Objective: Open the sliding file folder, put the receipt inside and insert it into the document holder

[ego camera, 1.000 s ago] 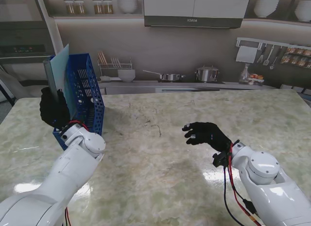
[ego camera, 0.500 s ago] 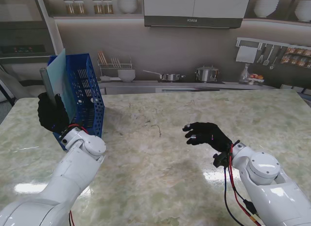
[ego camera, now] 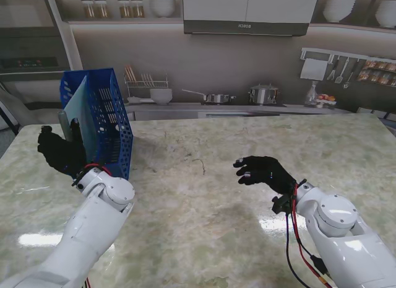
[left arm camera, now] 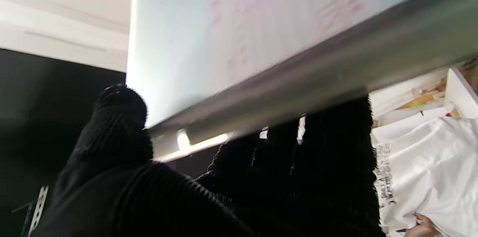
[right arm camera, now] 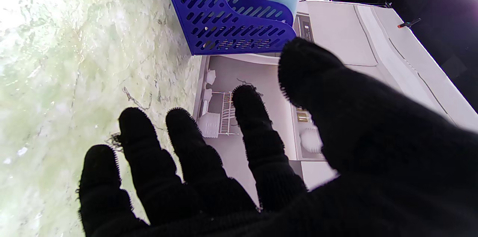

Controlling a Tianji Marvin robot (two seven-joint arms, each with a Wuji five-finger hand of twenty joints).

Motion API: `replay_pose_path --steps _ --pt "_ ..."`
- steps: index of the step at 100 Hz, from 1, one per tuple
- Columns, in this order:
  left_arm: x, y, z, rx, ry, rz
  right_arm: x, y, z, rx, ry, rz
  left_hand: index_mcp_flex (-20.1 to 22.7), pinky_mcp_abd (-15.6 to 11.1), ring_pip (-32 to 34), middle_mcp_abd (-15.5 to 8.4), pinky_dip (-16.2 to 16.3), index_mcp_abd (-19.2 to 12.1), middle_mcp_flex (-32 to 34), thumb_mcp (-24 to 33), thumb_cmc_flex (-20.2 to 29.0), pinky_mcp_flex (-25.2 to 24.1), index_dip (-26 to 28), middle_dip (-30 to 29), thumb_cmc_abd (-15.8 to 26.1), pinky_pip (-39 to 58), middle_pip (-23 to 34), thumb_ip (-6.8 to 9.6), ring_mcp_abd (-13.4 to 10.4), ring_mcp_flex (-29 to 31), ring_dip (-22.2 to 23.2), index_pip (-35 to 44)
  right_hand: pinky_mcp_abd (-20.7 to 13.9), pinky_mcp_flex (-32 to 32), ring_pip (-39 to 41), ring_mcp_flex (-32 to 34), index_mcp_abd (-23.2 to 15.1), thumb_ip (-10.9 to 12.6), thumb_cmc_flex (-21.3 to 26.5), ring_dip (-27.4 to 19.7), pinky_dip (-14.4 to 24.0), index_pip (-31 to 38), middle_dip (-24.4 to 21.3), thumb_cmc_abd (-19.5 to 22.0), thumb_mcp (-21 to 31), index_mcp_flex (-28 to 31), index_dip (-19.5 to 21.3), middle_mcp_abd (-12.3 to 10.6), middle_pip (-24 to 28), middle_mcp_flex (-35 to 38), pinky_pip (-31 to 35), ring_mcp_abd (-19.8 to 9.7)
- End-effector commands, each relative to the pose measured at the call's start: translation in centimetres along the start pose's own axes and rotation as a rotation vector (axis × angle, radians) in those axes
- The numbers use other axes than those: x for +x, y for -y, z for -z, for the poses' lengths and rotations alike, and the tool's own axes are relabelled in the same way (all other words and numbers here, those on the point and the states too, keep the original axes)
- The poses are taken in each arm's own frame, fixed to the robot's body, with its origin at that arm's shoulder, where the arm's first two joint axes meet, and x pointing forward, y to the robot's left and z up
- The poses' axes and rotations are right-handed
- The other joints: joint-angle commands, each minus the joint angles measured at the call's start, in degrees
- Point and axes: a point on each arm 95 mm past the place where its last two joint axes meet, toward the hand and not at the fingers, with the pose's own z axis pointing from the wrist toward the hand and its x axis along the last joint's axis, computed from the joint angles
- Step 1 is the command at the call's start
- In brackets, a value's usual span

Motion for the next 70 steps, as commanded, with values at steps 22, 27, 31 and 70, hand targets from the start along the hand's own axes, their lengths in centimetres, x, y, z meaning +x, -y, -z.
replay_pose_path --steps 22,27,31,70 --pt "0.3 3.7 2.0 -0.213 0.025 0.074 -0.2 0.4 0.4 0.001 -0.004 -0.005 11.9 23.5 -27.7 10.8 1.3 7.3 -13.5 -0.9 -5.4 -33.9 -17.8 -11.5 1.9 -22.0 -19.3 -2.22 12.3 -15.9 -15.9 -37.1 1.5 -0.8 -0.9 -0.5 -0.5 0.2 -1.8 -0.9 -1.0 -0.2 -0.8 -4.2 1.3 0.5 -1.1 -0.5 -1.0 0.5 -1.4 -0.6" --pt "0.4 4.5 2.1 -0.245 0.026 0.081 -0.2 0.4 0.5 0.000 -0.005 -0.003 11.5 23.5 -31.1 12.0 -1.7 8.1 -14.0 -0.9 -5.0 -33.8 -18.1 -12.2 1.5 -26.6 -20.4 -2.56 12.3 -16.1 -17.5 -37.4 1.6 -0.8 -1.0 -0.5 0.1 0.1 -2.1 -0.9 -1.1 -0.4 -0.8 -4.3 1.4 0.4 -1.2 0.2 -1.2 0.5 -1.4 -0.3" --pt "0.5 5.1 2.2 -0.266 0.024 0.085 -0.2 0.4 0.6 -0.001 -0.007 -0.002 11.4 23.5 -32.5 12.9 -3.5 9.1 -14.1 -0.9 -4.7 -33.4 -18.4 -12.6 1.3 -29.5 -21.1 -2.82 12.3 -16.2 -18.2 -37.6 1.7 -0.8 -1.1 -0.5 0.8 0.1 -2.2 -1.0 -1.2 -0.6 -0.9 -4.5 1.5 0.3 -1.3 0.6 -1.4 0.5 -1.4 -0.1" --pt "0.5 11.5 3.6 -0.450 -0.088 0.095 -0.2 0.6 1.4 -0.012 -0.012 0.009 13.1 24.8 -37.9 15.8 -8.9 12.4 -10.7 -1.2 -2.8 -29.8 -18.9 -14.8 0.7 -38.8 -25.0 -4.13 12.3 -16.5 -21.1 -37.0 2.8 -0.9 -0.9 -0.9 8.6 -0.2 -3.4 -0.2 -1.7 -2.7 -1.1 -5.6 2.1 0.2 -1.9 3.5 -2.6 0.7 -1.6 4.0"
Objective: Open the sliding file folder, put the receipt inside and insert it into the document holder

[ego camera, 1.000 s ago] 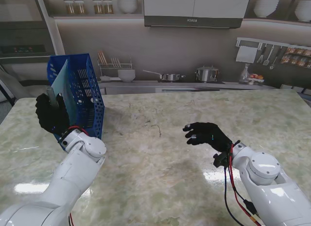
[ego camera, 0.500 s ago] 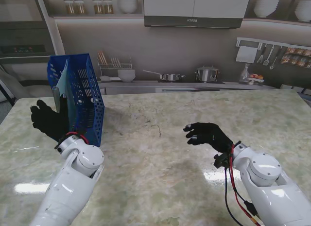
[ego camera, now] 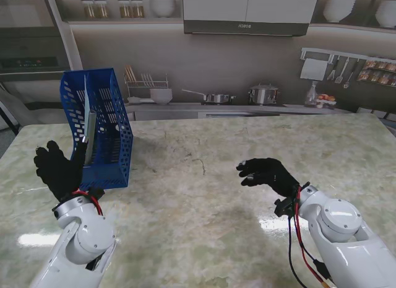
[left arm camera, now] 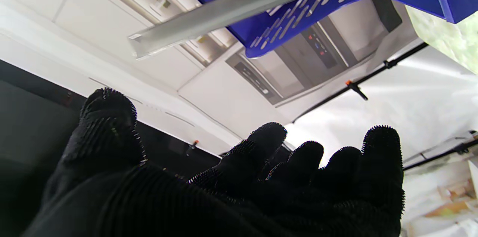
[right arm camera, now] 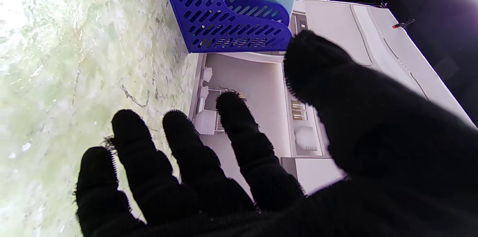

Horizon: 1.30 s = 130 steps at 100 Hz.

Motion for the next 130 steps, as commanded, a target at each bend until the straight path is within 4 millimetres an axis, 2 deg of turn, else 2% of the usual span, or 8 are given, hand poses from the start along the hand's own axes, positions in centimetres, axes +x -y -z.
replay_pose_path --steps 1,27,45,50,72,86,98,130 --pt "-0.5 0.8 1.2 -0.034 -0.030 -0.011 -0.3 0.4 0.3 0.002 0.005 0.001 1.7 7.3 -0.9 3.2 -2.0 2.5 1.4 -0.9 0.2 0.5 -0.4 -1.5 0.1 -1.6 -1.4 -1.43 4.6 -2.0 -0.7 -1.1 1.6 -0.3 -0.5 -0.8 0.5 -0.2 -2.1 0.4 -0.9 -0.8 -0.6 -2.9 1.5 0.2 -0.5 2.0 -1.0 0.7 -0.3 1.2" --pt "0.4 2.3 4.6 -0.288 -0.185 0.036 -0.1 1.0 1.1 0.001 -0.001 0.043 4.6 8.0 3.6 2.7 1.7 0.7 7.2 -1.2 0.9 0.6 1.2 -1.2 0.6 5.1 -1.0 -1.52 4.6 -1.4 1.6 0.2 1.7 -0.3 -1.0 -0.8 1.0 -0.3 -2.2 0.3 -1.0 -0.9 -0.5 -2.9 1.6 0.3 -0.4 1.2 -1.2 0.7 -0.3 -0.8" --pt "1.3 1.7 6.5 -0.480 -0.269 0.099 0.4 1.8 1.8 0.004 -0.013 0.102 4.9 6.6 5.5 -5.6 3.3 -5.3 9.6 -1.2 2.1 -2.1 2.5 0.2 0.3 7.9 1.5 -1.41 4.5 -1.3 2.6 1.0 1.6 0.1 -2.8 -0.9 -0.3 -0.4 -2.7 -1.0 -1.5 -1.1 -0.7 -3.1 1.6 0.4 -0.4 -2.1 -1.1 0.2 -0.6 -3.6" --pt "1.6 1.4 6.8 -0.535 -0.284 0.112 0.7 2.0 2.1 0.007 -0.015 0.121 4.9 5.5 6.3 -8.0 3.8 -7.1 10.1 -1.3 2.3 -3.6 3.3 0.6 0.3 9.2 1.9 -1.42 2.6 -1.3 3.1 1.2 1.7 0.1 -3.4 -1.3 -0.7 -0.4 -3.0 -1.4 -1.7 -1.1 -0.9 -3.2 1.6 0.5 -0.5 -2.5 -1.2 -0.2 -0.8 -4.0" --pt "3.2 -1.7 7.6 -0.691 -0.316 0.189 1.6 2.7 3.1 0.012 -0.013 0.208 5.0 -7.7 8.3 -18.8 4.9 -16.6 10.1 -1.0 4.3 -5.7 5.1 1.2 -2.0 12.7 2.6 -1.55 -9.8 -0.6 4.2 1.4 1.5 1.2 -6.5 -3.4 -2.4 -1.0 -5.9 -4.2 -3.2 -1.9 -3.1 -4.1 2.6 0.5 -1.0 -4.9 -1.3 -2.2 -1.3 -6.1" --pt "3.9 -3.8 7.5 -0.779 -0.327 0.237 1.9 2.9 3.4 0.009 -0.011 0.243 3.1 -16.0 0.7 -22.9 0.4 -19.8 6.0 -1.0 4.8 -4.2 4.0 0.5 -2.7 4.4 1.3 -1.86 -19.5 0.0 0.4 0.0 1.3 1.2 -7.6 -4.7 -3.2 -1.7 -9.4 -6.2 -4.6 -2.5 -4.9 -4.5 4.1 0.5 -1.8 -6.2 -0.7 -3.2 -1.9 -8.1" --pt "4.3 -4.9 7.6 -0.854 -0.323 0.250 2.1 3.0 3.5 0.012 -0.003 0.265 1.3 -15.2 -3.3 -23.9 -2.9 -20.2 3.7 -1.1 4.3 -4.1 2.9 -0.3 -2.4 -2.5 0.0 -2.02 -20.6 -0.7 -1.8 -0.5 1.2 1.1 -7.9 -5.7 -3.9 -2.1 -12.5 -7.1 -5.3 -3.0 -6.0 -4.4 5.6 0.3 -2.5 -6.1 -0.5 -4.4 -2.0 -8.4" --pt "5.0 -6.0 8.0 -0.956 -0.328 0.239 2.2 3.1 3.3 0.021 0.014 0.276 1.1 -13.8 -3.8 -23.6 -2.4 -20.1 4.3 -1.2 3.9 -4.2 3.1 -0.6 -2.1 -1.8 -0.4 -2.13 -21.0 -0.6 -2.1 1.1 0.6 0.2 -7.8 -6.0 -4.5 -2.6 -14.9 -7.6 -6.0 -3.1 -6.6 -3.9 6.4 0.3 -3.0 -6.8 0.2 -4.4 -2.2 -8.9"
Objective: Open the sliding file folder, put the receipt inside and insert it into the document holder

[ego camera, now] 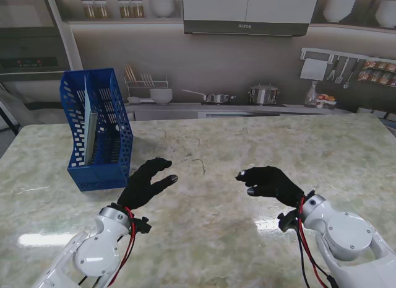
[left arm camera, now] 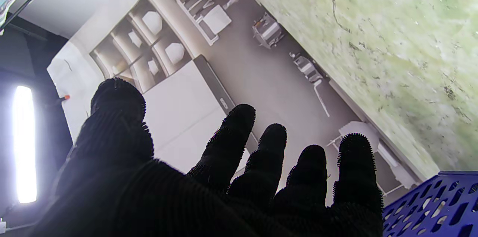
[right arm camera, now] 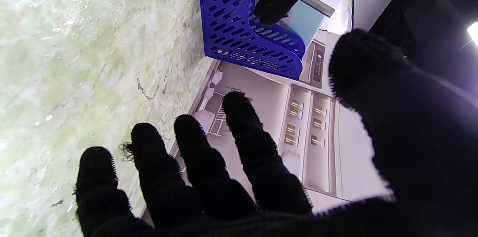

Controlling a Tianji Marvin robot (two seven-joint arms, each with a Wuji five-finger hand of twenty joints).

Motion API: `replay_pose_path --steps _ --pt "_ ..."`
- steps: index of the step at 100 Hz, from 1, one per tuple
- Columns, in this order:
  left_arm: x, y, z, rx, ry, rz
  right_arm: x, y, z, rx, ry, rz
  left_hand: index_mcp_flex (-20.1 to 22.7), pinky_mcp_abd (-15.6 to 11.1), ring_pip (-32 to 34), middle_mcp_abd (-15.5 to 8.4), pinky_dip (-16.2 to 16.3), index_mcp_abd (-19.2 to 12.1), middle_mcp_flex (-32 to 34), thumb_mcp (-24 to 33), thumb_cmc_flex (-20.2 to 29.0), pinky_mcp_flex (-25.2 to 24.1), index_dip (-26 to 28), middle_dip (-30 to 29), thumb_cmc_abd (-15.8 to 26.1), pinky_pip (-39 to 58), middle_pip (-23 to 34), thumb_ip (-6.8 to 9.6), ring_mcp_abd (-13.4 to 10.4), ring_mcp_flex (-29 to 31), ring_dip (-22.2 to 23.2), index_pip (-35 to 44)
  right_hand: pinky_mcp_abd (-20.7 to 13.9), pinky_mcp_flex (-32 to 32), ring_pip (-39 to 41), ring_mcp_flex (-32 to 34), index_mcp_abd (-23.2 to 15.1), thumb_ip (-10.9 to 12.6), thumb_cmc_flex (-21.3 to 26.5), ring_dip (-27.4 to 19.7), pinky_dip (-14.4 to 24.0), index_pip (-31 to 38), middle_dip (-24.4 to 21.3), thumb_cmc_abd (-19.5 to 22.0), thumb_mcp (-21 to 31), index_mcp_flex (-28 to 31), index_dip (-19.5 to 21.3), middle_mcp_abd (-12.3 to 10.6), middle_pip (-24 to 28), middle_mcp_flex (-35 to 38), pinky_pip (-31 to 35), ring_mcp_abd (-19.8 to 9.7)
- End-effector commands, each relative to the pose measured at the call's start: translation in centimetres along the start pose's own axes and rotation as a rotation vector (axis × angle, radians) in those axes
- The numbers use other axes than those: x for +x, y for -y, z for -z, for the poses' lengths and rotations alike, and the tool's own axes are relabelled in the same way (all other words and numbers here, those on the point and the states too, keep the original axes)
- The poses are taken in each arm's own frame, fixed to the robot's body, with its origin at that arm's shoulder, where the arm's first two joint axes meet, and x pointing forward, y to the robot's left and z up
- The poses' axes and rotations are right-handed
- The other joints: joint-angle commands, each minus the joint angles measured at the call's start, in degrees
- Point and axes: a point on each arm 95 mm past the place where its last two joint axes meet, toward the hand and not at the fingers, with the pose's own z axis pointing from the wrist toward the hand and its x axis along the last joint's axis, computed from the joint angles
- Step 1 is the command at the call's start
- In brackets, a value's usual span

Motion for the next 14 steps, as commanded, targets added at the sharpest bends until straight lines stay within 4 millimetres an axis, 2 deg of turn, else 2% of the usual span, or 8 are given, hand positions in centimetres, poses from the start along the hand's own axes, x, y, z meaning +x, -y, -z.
replay_pose_path --steps 1,14 --pt "0.00 -0.21 -0.01 -0.005 0.002 0.002 -0.04 0.34 -0.01 0.011 0.006 -0.005 -1.2 -0.3 -1.4 -1.8 -1.6 -2.0 -1.1 -1.1 -0.4 -0.1 -0.4 -0.9 0.3 -1.0 -1.1 -1.67 -2.9 -0.6 -1.0 0.4 0.6 -0.7 0.2 -1.1 -1.7 -1.6 -1.8 -0.7 -0.7 -1.0 -0.6 -1.7 1.5 0.3 -0.7 -2.3 0.8 -0.6 -0.9 -2.0" --pt "-0.12 -0.45 0.05 -0.015 0.005 0.005 -0.06 0.37 -0.08 0.011 0.006 -0.015 -1.3 -0.2 -1.4 -2.0 -1.6 -1.9 -1.1 -1.1 -0.4 -0.3 -0.3 -0.9 0.5 -1.0 -1.1 -1.66 -3.1 -0.7 -1.0 0.9 0.5 -0.8 0.2 -1.0 -1.9 -1.6 -2.0 -0.8 -0.8 -0.9 -0.8 -1.6 1.5 0.4 -0.8 -2.2 1.0 -0.4 -0.9 -2.1"
